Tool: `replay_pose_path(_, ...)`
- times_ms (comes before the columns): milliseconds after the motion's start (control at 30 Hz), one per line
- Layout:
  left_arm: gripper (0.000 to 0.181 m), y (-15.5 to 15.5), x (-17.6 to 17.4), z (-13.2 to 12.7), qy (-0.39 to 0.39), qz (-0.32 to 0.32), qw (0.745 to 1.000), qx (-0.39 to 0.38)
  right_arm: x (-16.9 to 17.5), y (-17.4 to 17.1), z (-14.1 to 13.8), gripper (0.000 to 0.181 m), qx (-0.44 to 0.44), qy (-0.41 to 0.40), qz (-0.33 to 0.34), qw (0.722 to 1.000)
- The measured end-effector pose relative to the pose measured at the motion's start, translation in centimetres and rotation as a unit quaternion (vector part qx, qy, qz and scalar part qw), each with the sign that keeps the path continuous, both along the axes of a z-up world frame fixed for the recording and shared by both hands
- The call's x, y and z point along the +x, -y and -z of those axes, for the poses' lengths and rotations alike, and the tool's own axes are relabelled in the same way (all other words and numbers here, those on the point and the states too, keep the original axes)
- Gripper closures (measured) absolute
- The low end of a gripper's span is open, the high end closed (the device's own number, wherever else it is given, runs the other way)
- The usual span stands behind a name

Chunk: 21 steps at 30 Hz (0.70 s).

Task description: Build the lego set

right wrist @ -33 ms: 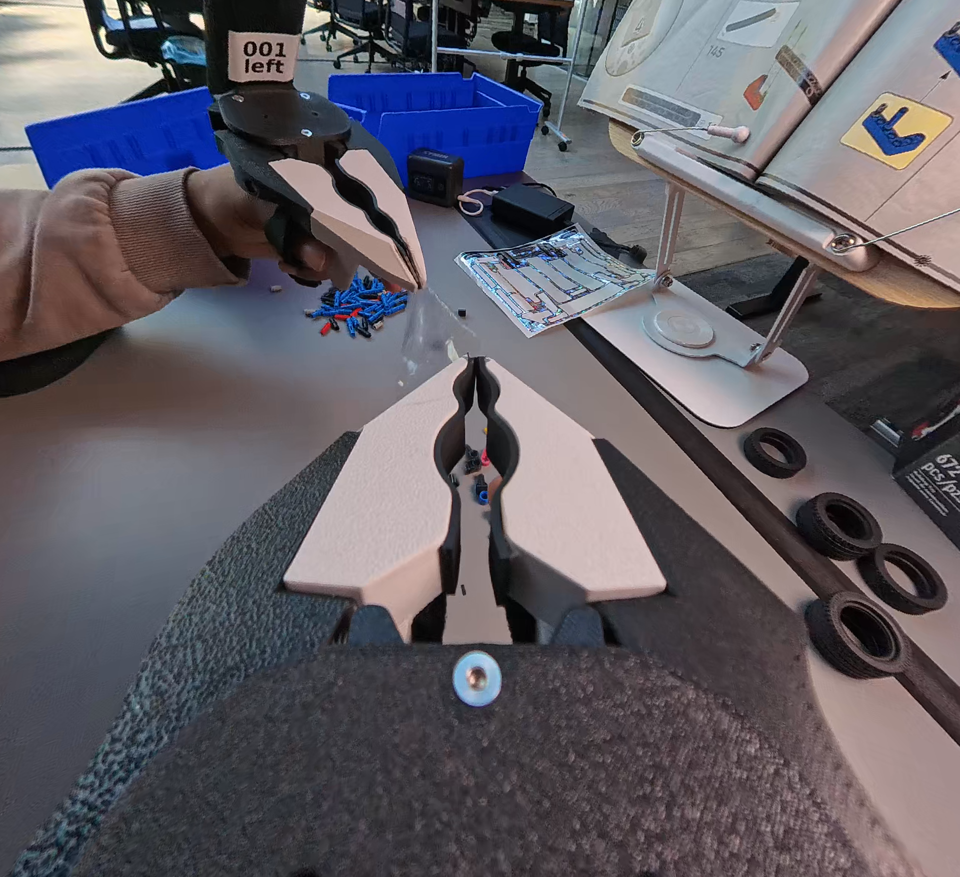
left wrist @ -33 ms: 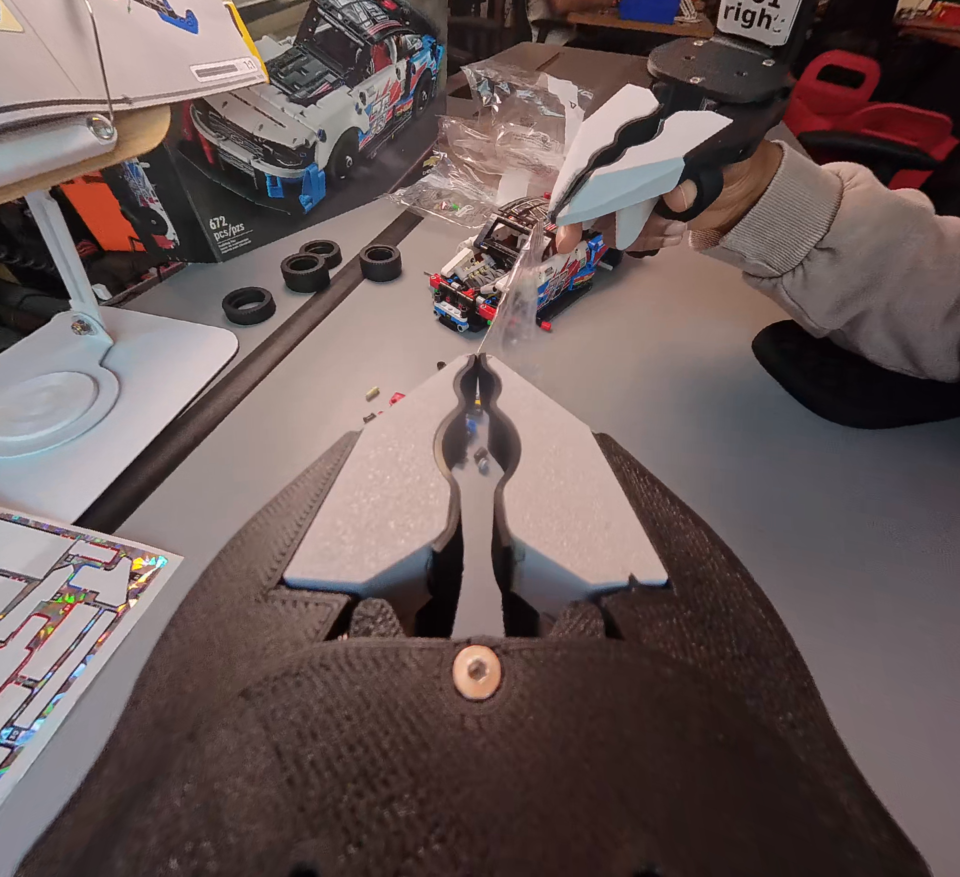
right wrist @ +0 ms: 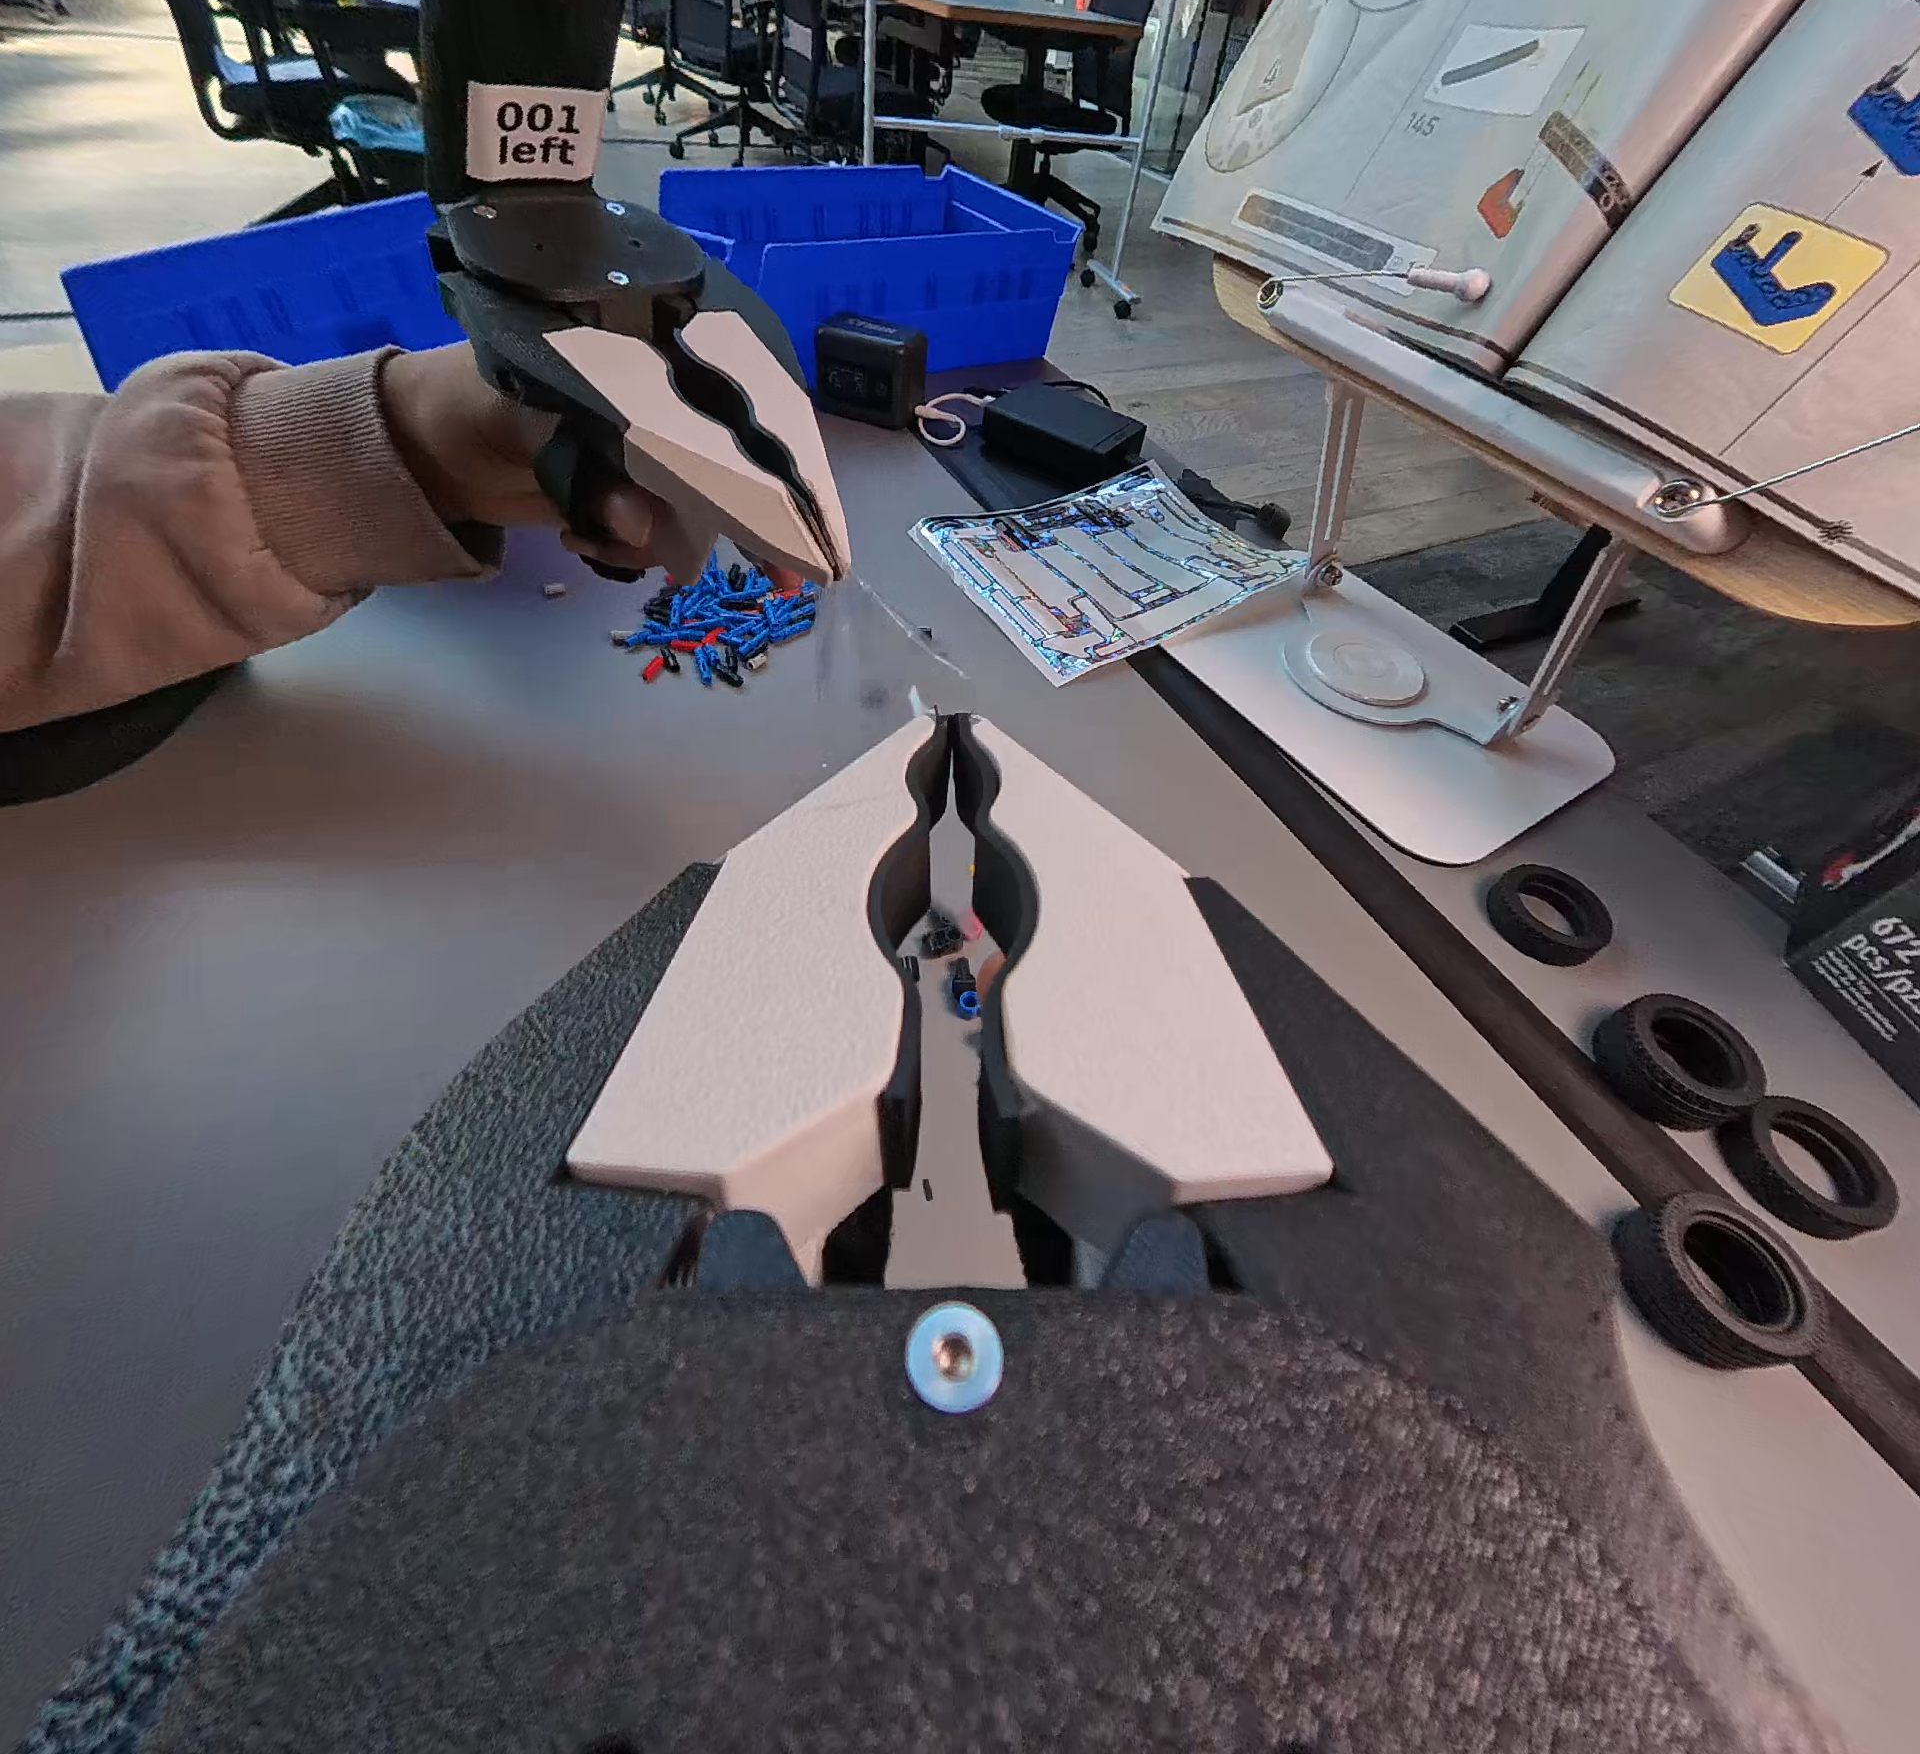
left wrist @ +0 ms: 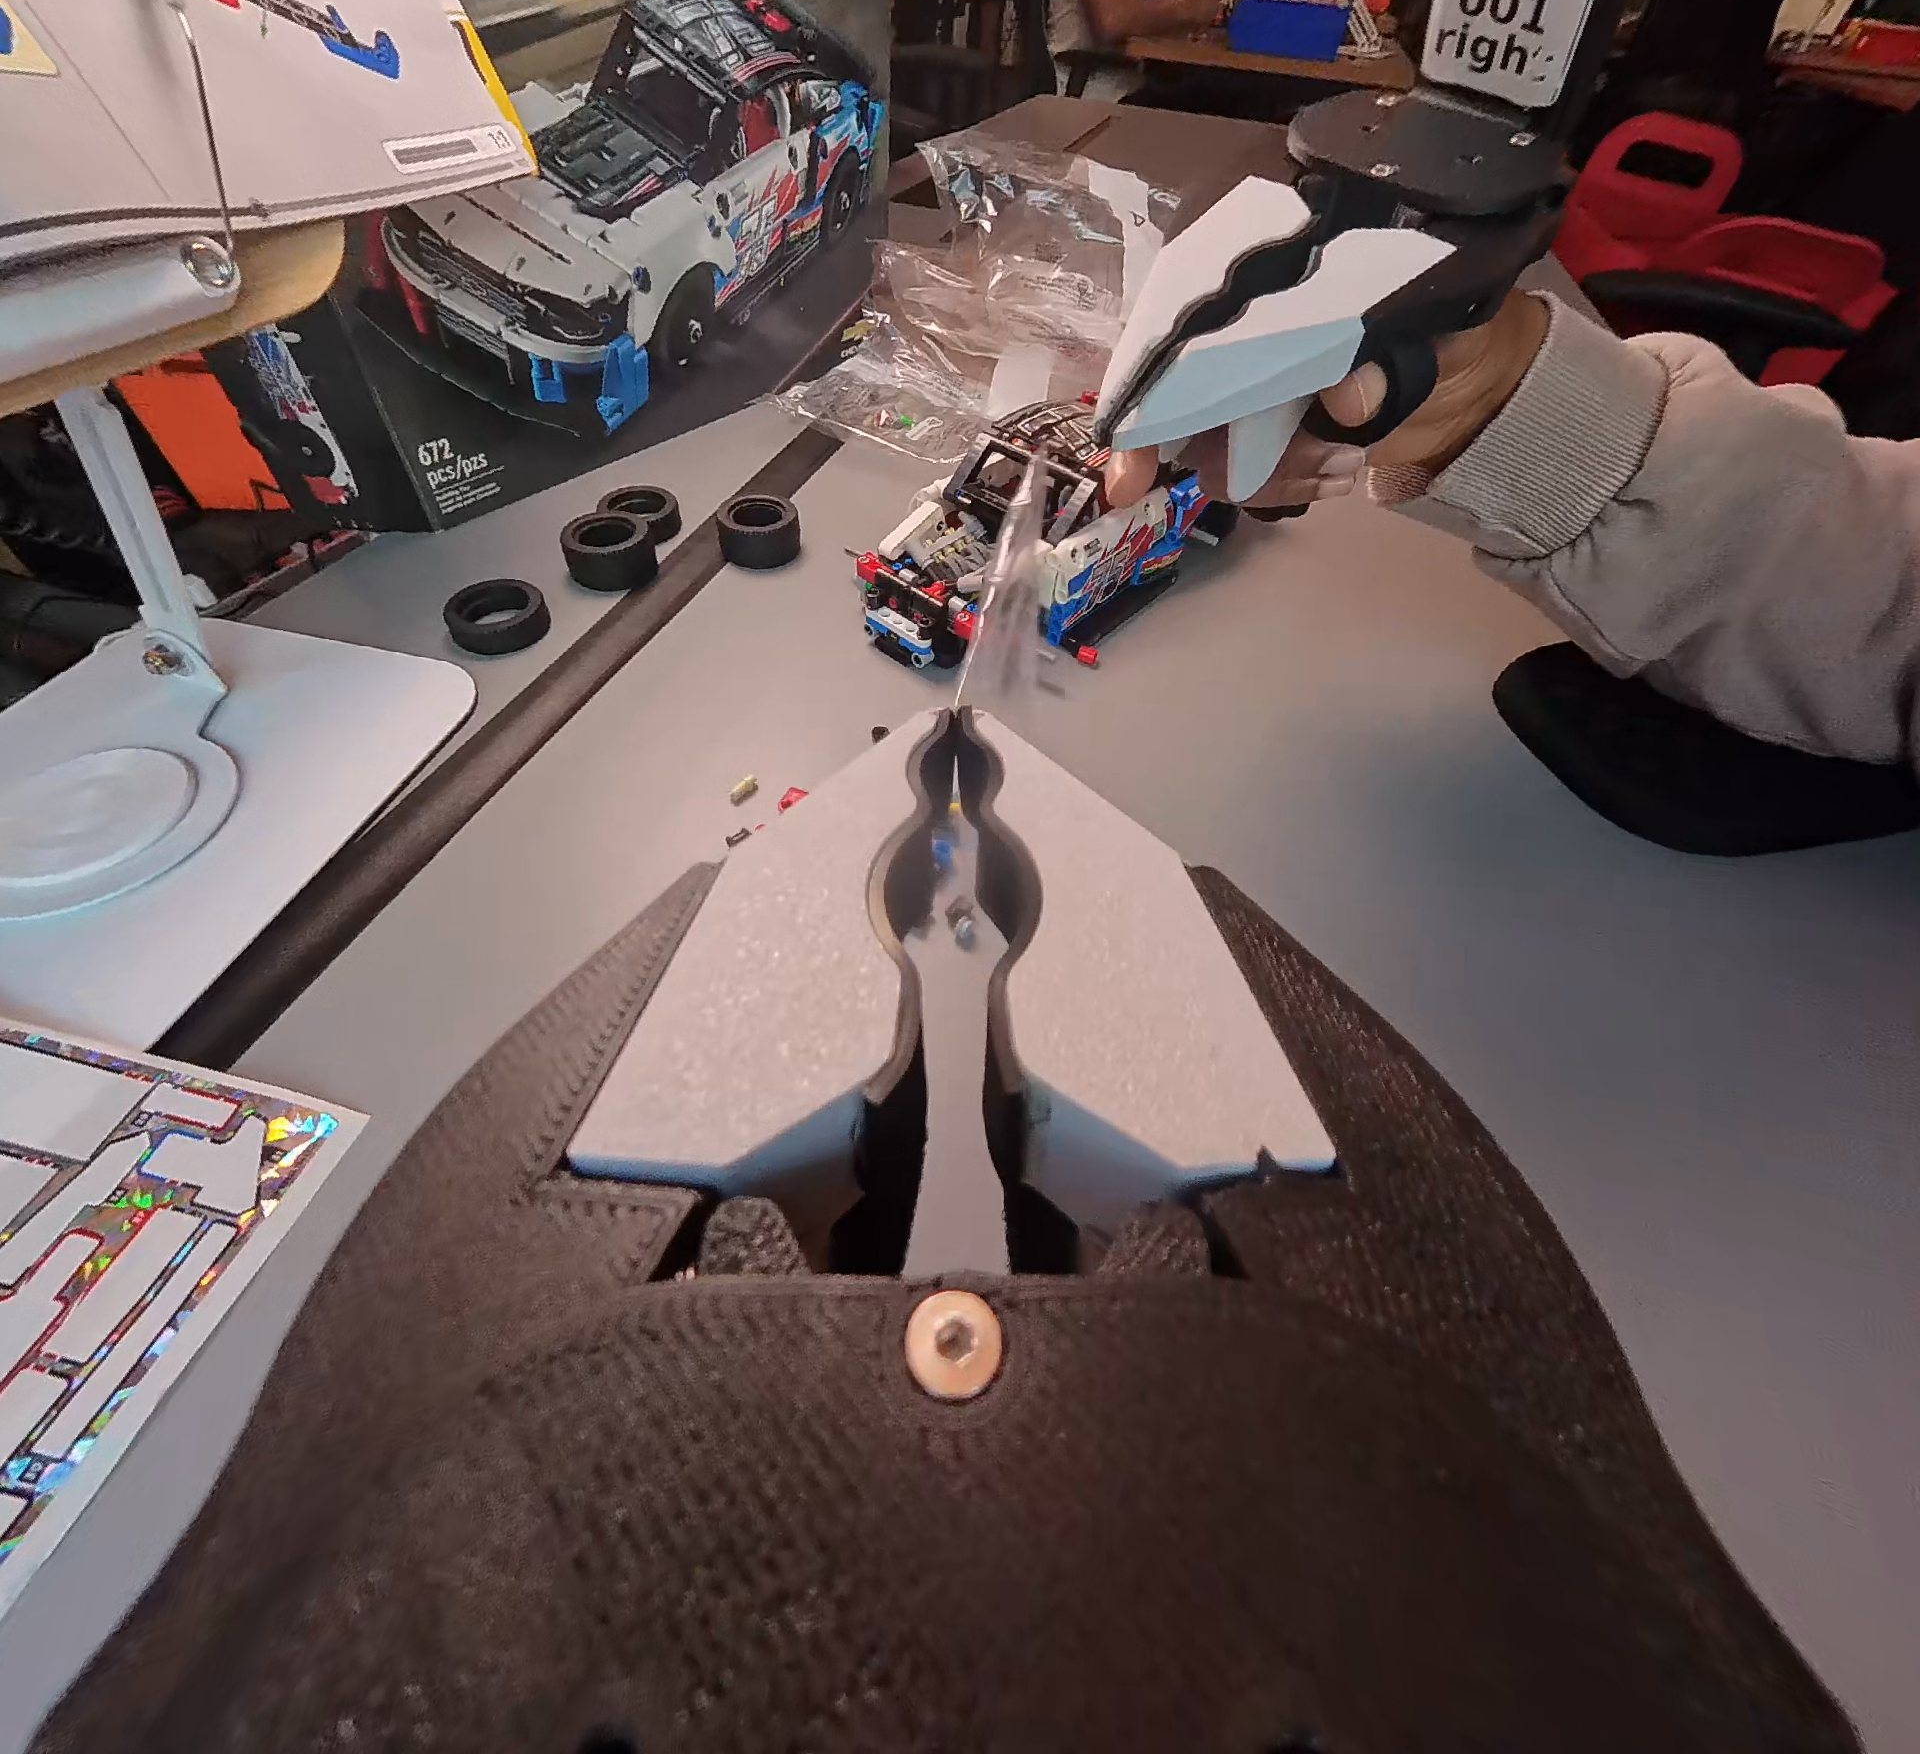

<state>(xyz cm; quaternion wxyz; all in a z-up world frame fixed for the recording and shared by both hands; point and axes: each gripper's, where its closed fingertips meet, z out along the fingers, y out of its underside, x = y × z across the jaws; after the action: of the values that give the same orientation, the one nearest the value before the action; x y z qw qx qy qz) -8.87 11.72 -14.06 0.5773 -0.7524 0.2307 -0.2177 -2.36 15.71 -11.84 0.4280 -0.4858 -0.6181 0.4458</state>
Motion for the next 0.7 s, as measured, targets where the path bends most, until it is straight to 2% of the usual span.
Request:
replay_pose_path(33,0.181,0.3,-0.1,-0.3,0.003,0.007,1.0,0.006,0.0,0.1,-0.2,0.178,-0.001,-0.006,-0.002,1.0)
replay_pose_path(67,0.181,0.5,-0.1,-0.7,0.004,0.011,1.0,0.012,0.0,0.3,-0.3,0.168,0.0,-0.009,-0.005,1.0)
replay_pose_path(200,0.181,1.4,0.4,-1.4,-0.008,0.036,0.999,0.022,-1.1,1.2,1.0,0.118,0.021,0.013,-0.01,1.0)
replay_pose_path(267,0.181,2.1,1.4,-1.5,-0.011,0.068,0.997,0.024,-2.1,1.4,1.6,0.104,0.039,0.007,0.0,0.999)
replay_pose_path(300,0.181,2.4,1.7,-1.3,-0.017,0.081,0.996,0.021,-2.5,1.7,1.7,0.103,0.045,0.0,-0.002,0.999)
replay_pose_path(333,0.181,2.7,2.1,-1.1,-0.021,0.094,0.995,0.016,-2.7,2.1,1.6,0.106,0.044,-0.011,-0.01,0.999)
replay_pose_path(367,0.181,3.0,2.5,-1.0,-0.021,0.109,0.994,0.014,-2.8,2.7,1.5,0.132,0.044,-0.021,-0.024,0.999)
replay_pose_path(400,0.181,3.3,2.6,-1.0,-0.02,0.116,0.993,0.014,-2.5,3.5,1.5,0.181,0.053,-0.026,-0.046,0.997)
replay_pose_path(433,0.181,3.0,2.0,-0.8,-0.023,0.102,0.994,0.01,-2.1,4.2,1.6,0.181,0.063,-0.019,-0.068,0.996)
replay_pose_path(533,0.169,1.1,-3.3,0.8,-0.047,-0.027,0.998,-0.036,-1.4,3.2,0.9,0.181,0.064,-0.012,-0.052,0.997)
replay_pose_path(600,0.159,0.9,-7.6,4.3,-0.113,-0.109,0.981,-0.112,-0.8,2.0,0.0,0.181,0.048,-0.024,-0.032,0.998)
replay_pose_path(700,0.144,2.0,-10.8,9.8,-0.182,-0.151,0.946,-0.221,-0.1,0.3,-0.7,0.181,0.041,-0.032,-0.002,0.999)
